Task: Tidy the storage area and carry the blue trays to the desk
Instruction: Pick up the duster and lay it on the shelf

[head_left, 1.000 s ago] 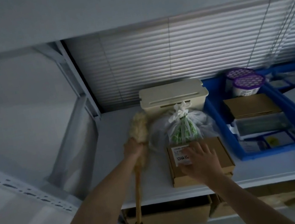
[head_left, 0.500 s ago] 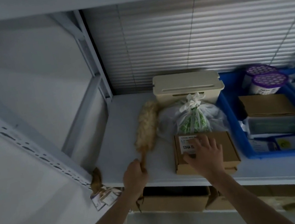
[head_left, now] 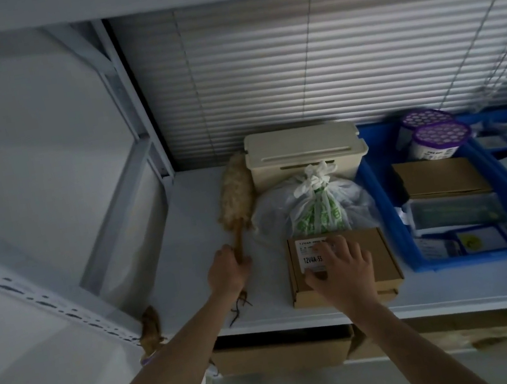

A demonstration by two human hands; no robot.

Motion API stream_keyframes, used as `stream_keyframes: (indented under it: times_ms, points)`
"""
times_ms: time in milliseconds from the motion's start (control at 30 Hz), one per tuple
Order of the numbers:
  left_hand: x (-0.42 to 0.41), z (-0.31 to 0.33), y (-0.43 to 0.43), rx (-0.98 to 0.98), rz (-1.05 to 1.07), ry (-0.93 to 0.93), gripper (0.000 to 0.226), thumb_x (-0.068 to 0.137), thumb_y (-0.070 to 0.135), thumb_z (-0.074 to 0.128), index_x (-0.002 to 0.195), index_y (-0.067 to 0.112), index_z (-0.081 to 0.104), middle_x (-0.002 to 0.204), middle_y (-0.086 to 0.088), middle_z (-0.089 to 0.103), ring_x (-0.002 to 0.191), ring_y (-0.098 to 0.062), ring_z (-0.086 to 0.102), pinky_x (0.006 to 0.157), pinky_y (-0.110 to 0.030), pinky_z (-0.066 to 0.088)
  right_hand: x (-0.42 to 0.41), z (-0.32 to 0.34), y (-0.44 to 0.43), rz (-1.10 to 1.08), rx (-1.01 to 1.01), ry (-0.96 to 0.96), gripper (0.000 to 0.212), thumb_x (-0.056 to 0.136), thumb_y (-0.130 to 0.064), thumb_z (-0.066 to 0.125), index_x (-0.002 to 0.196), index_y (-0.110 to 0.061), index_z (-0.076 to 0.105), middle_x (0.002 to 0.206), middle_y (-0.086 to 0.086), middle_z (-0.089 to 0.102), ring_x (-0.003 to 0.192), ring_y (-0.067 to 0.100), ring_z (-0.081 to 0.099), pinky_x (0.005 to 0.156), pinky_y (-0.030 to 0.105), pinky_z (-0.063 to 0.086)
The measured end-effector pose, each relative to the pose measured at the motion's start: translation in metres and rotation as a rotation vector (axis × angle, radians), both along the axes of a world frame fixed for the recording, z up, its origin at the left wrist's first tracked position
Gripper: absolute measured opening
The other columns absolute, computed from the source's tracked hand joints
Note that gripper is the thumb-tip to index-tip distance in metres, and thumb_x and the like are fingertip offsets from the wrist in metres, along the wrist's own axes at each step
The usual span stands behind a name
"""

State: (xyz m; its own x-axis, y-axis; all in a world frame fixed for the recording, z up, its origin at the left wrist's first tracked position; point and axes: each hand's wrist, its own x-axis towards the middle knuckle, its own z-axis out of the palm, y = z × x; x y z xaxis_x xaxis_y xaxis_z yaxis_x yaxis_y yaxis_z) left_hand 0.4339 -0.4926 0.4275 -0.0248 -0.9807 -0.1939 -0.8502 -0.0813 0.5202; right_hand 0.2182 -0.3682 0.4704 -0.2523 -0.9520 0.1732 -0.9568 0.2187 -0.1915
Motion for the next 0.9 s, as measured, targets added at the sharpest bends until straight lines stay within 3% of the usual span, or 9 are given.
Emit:
stream_keyframes:
  times_ms: [133, 267, 567, 667, 767, 900]
  points:
    - [0.006, -0.009, 0.029, -0.020, -0.035, 0.039, 0.021, 0.087, 0.029, 0.057, 0.103, 0.015, 0.056, 0.095, -0.001, 0.062, 0.085, -0.022, 0.063, 0.071, -0.036, 0.052, 0.000, 0.002, 0.000, 0.002, -0.013, -0.017, 0.052, 0.072, -0.061, 0.054, 0.113, -0.030, 0.060, 0.116, 0.003, 0.059, 0.105, 0.027, 0.055, 0.087, 0.042, 0.046]
    - [-0.003, -0.006, 0.029, -0.040, -0.057, 0.122, 0.017, 0.089, 0.027, 0.054, 0.101, 0.015, 0.056, 0.092, -0.003, 0.064, 0.084, -0.022, 0.064, 0.069, -0.037, 0.053, -0.001, 0.004, 0.000, 0.007, -0.007, -0.033, 0.054, 0.071, -0.062, 0.054, 0.116, -0.031, 0.059, 0.118, 0.002, 0.057, 0.109, 0.028, 0.054, 0.091, 0.044, 0.046]
    - [0.001, -0.004, 0.051, 0.009, 0.006, 0.107, 0.044, 0.091, 0.038, 0.060, 0.128, 0.014, 0.052, 0.118, -0.007, 0.055, 0.094, -0.028, 0.064, 0.079, -0.038, 0.053, -0.002, 0.009, 0.003, 0.018, 0.074, -0.013, 0.057, 0.077, -0.065, 0.047, 0.123, -0.033, 0.054, 0.128, 0.001, 0.053, 0.118, 0.027, 0.049, 0.095, 0.044, 0.043]
    - [0.005, 0.000, 0.061, -0.040, -0.015, 0.041, 0.043, 0.091, 0.039, 0.061, 0.126, 0.015, 0.053, 0.115, -0.007, 0.051, 0.081, -0.027, 0.064, 0.070, -0.037, 0.054, -0.005, 0.012, 0.004, 0.044, 0.134, 0.004, 0.058, 0.080, -0.067, 0.044, 0.127, -0.034, 0.051, 0.132, 0.001, 0.050, 0.120, 0.027, 0.047, 0.097, 0.044, 0.042]
    - [-0.004, 0.012, 0.067, -0.134, -0.078, -0.010, 0.034, 0.090, 0.035, 0.063, 0.113, 0.011, 0.056, 0.105, -0.009, 0.052, 0.086, -0.029, 0.061, 0.067, -0.038, 0.053, -0.009, 0.019, 0.003, 0.088, 0.170, 0.009, 0.055, 0.084, -0.063, 0.044, 0.131, -0.034, 0.049, 0.135, 0.001, 0.048, 0.122, 0.026, 0.047, 0.098, 0.043, 0.043]
    - [-0.031, 0.040, 0.081, -0.200, -0.129, 0.129, 0.021, 0.093, 0.028, 0.060, 0.108, 0.014, 0.063, 0.103, -0.003, 0.059, 0.090, -0.022, 0.061, 0.073, -0.036, 0.052, -0.019, 0.027, 0.011, 0.098, 0.092, -0.033, 0.031, 0.092, -0.044, 0.048, 0.114, -0.026, 0.061, 0.121, 0.000, 0.057, 0.112, 0.021, 0.055, 0.093, 0.035, 0.048]
